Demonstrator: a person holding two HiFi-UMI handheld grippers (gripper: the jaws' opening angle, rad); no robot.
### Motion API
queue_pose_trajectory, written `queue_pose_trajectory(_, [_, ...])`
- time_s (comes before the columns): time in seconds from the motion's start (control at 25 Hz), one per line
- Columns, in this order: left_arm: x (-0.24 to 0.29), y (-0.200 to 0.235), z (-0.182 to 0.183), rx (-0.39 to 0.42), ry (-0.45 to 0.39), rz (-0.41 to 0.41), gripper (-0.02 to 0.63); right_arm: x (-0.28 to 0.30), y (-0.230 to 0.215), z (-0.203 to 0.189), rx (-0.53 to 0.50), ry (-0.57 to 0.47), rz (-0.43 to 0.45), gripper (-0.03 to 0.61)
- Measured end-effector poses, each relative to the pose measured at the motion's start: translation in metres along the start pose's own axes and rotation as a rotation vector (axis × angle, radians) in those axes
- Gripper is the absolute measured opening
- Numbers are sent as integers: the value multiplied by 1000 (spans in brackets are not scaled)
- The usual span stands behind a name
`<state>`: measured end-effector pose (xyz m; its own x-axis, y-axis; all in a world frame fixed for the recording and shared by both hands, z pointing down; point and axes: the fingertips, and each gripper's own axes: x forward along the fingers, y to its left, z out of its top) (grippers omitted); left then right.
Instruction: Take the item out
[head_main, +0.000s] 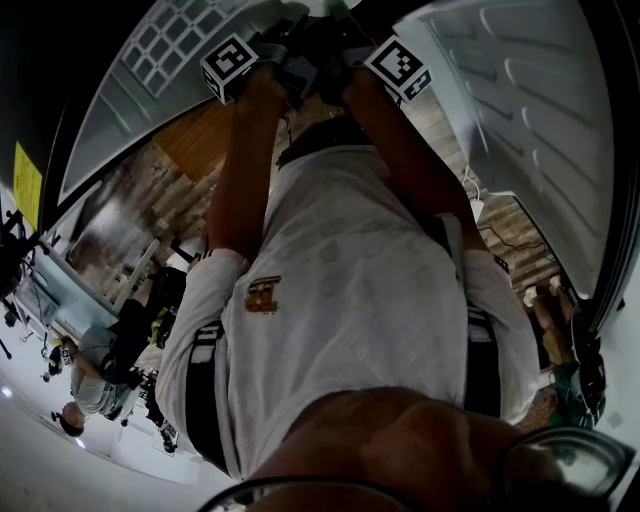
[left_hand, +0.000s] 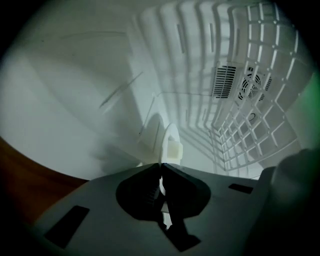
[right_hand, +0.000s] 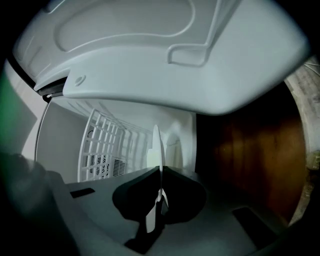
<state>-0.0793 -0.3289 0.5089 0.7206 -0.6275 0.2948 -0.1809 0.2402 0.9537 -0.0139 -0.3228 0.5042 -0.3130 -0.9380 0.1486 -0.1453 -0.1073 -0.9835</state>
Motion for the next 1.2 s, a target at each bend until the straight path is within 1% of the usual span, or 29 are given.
queue_pose_trajectory(0.16, [-7,-6,-4,12,-11,-16,32,-6,7,-3,12,22,3,40])
queue_pose_trajectory(0.44, [-27,-9,-24,44,-18,-32,29,-31,11,-12,27,59,11,40])
queue_pose_trajectory(0.68, [-50,-16,-59,77,-36,-43,28,-70,17,-15,50,71,28,40])
queue_pose_trajectory(0.76, [-53,-17,-65,81,-42,-43,28,-76,18,-15,54,77,31,40])
queue_pose_trajectory(1.2, [-53,-16,-63,96,-54,-47,28,-74,17,-16,41,89,44,40])
